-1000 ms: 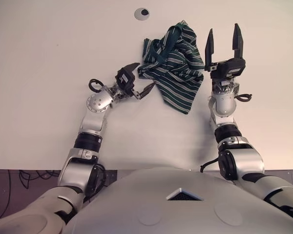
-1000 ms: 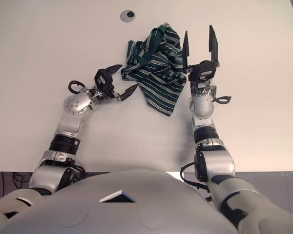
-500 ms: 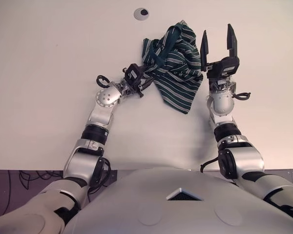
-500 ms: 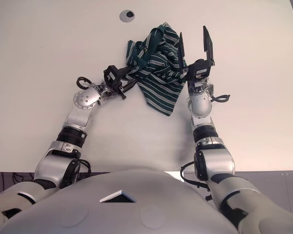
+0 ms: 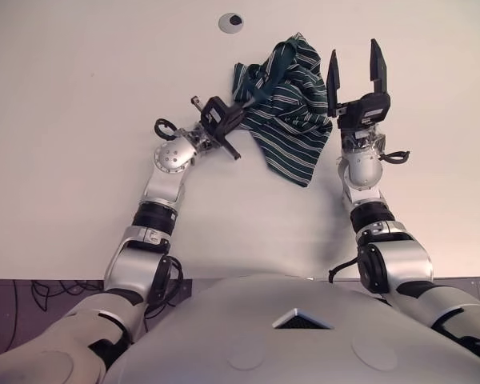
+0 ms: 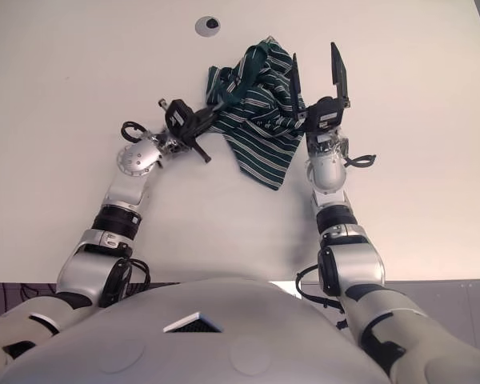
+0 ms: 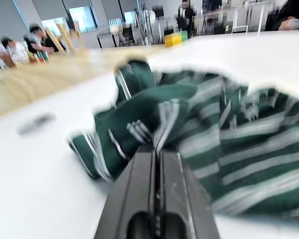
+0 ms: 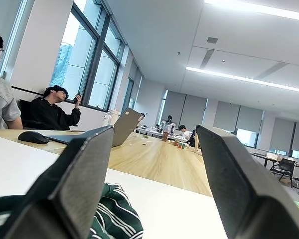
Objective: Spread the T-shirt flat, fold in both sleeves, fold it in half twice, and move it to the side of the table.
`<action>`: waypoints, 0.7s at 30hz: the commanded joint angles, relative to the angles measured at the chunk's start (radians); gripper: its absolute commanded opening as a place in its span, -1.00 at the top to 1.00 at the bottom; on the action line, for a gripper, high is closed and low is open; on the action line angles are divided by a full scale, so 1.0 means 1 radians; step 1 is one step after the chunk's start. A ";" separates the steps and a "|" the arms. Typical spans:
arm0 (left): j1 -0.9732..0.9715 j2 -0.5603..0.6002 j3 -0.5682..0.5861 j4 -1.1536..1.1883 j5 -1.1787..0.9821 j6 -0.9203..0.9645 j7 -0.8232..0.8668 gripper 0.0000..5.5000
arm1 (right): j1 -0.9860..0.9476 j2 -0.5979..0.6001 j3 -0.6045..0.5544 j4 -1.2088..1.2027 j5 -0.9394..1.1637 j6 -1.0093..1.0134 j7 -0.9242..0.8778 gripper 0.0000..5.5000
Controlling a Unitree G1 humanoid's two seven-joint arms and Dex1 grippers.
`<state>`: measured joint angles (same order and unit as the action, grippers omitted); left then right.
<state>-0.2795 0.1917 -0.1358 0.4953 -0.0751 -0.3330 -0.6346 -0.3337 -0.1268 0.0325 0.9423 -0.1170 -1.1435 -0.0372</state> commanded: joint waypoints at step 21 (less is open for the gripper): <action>0.040 0.274 0.055 -0.363 0.022 -0.341 -0.113 0.99 | 0.207 -0.446 0.398 -0.487 -0.165 0.543 0.825 -0.10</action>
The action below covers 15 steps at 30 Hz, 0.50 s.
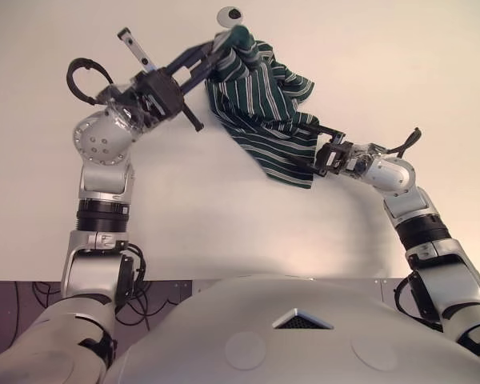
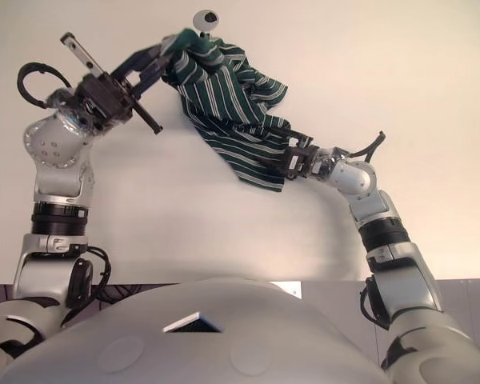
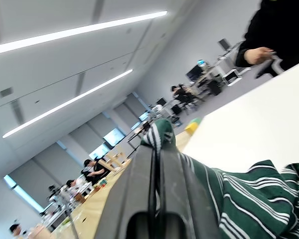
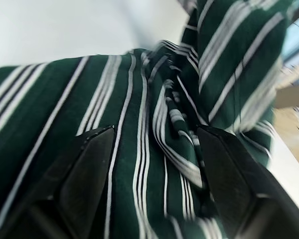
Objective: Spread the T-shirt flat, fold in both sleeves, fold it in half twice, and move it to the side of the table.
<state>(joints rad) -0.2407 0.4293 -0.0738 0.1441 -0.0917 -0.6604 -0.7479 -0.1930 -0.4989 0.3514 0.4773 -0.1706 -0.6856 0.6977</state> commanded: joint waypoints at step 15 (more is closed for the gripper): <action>0.099 0.251 -0.052 0.002 -0.339 0.061 -0.455 0.99 | 0.347 -0.312 0.021 -0.852 0.672 0.533 0.458 -0.10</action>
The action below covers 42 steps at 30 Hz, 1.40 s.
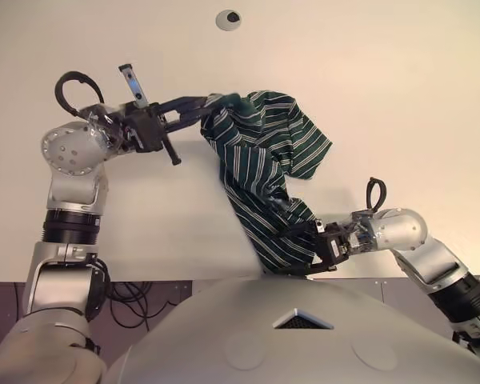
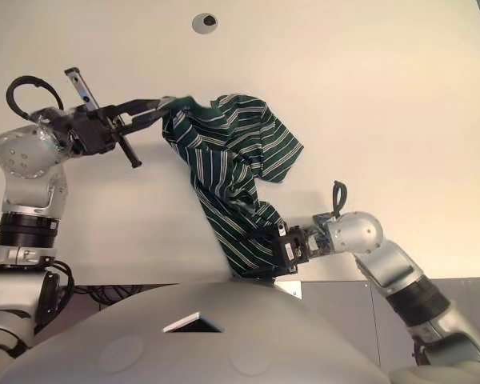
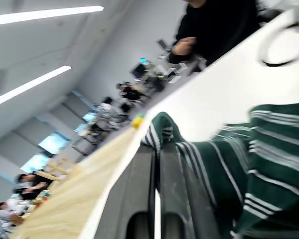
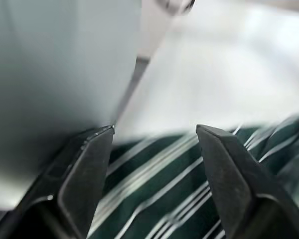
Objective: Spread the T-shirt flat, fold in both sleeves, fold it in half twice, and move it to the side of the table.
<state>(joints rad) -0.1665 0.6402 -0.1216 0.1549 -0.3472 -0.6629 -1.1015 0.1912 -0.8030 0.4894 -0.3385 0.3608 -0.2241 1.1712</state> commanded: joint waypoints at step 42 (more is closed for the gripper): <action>0.041 -0.025 0.031 -0.140 -0.104 0.189 -0.217 1.00 | -0.723 0.484 -0.299 1.055 -0.256 0.251 -0.311 0.61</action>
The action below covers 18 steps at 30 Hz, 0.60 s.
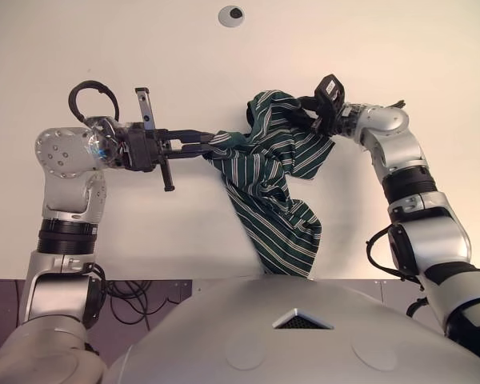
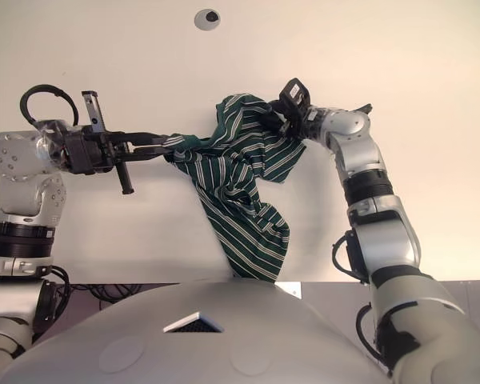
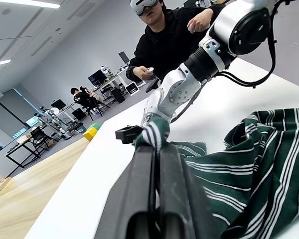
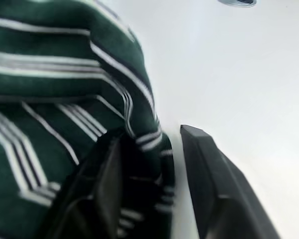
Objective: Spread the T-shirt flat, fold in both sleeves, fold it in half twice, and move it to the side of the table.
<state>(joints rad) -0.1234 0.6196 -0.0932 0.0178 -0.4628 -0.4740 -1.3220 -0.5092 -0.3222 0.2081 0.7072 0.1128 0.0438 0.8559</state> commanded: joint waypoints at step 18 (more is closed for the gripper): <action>-0.619 -0.053 0.062 0.512 0.551 -0.142 0.531 1.00 | -0.277 -0.196 -0.059 0.143 -0.454 -0.580 -0.705 1.00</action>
<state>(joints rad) -0.6374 0.5509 -0.0119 0.4645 0.0230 -0.6361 -0.8409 -0.7265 -0.4940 0.1470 0.8106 -0.3116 -0.5126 0.1832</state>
